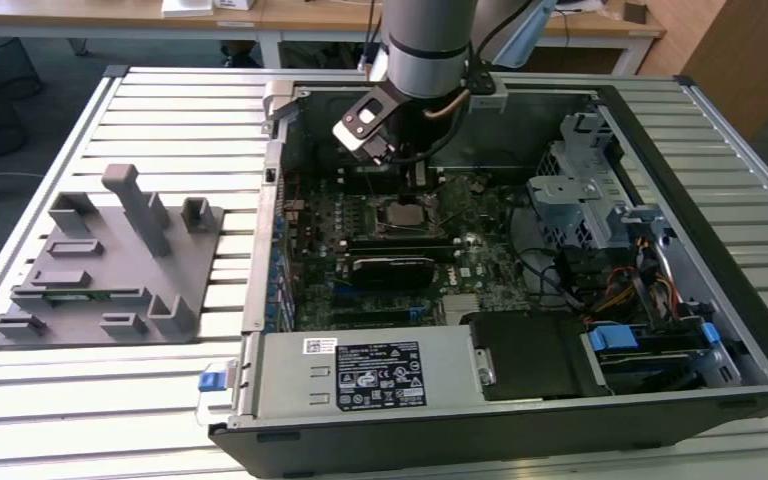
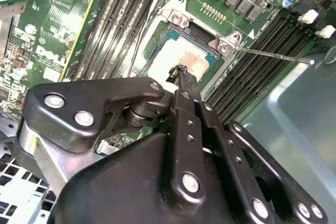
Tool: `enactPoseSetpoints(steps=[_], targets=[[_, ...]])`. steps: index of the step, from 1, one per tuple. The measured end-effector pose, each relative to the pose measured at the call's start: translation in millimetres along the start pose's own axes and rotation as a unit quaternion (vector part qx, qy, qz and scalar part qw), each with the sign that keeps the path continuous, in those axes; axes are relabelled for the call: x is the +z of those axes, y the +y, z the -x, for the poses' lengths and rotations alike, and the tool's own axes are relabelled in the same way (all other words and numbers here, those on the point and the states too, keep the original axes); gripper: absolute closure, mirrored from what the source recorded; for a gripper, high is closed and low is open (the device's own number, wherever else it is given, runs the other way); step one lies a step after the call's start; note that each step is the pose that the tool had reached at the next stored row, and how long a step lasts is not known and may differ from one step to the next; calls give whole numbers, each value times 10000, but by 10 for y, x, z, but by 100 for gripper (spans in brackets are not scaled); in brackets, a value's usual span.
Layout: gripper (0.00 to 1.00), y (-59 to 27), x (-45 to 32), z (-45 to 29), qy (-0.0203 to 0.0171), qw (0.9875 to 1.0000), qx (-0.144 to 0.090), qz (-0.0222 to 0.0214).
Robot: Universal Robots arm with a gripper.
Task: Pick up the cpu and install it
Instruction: 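Place the cpu into insertion slot, then close the cpu cover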
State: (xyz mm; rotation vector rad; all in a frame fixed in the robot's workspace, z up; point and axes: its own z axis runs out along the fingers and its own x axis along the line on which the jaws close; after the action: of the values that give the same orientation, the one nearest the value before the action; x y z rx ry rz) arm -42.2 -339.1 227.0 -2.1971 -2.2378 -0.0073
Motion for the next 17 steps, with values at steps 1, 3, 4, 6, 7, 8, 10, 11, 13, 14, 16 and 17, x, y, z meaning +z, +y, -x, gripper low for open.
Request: enactPoseSetpoints(steps=[1,3,4,6,7,8,10,11,13,14,16,17], targets=[[89,0,-1,0,1,10000,0,1],[89,0,-6,0,0,10000,0,0],[89,0,-11,0,-1,10000,0,0],[89,0,-21,0,-1,10000,0,-1],[89,0,-24,0,0,10000,0,0],[89,0,-28,0,0,10000,0,0],[89,0,-35,0,0,10000,0,0],[89,0,-38,-1,0,10000,0,0],[89,0,-42,0,-1,10000,0,-1],[89,0,-44,0,-2,10000,0,-1],[89,0,-49,0,-3,10000,0,-2],[89,0,-52,0,-3,10000,0,-2]])
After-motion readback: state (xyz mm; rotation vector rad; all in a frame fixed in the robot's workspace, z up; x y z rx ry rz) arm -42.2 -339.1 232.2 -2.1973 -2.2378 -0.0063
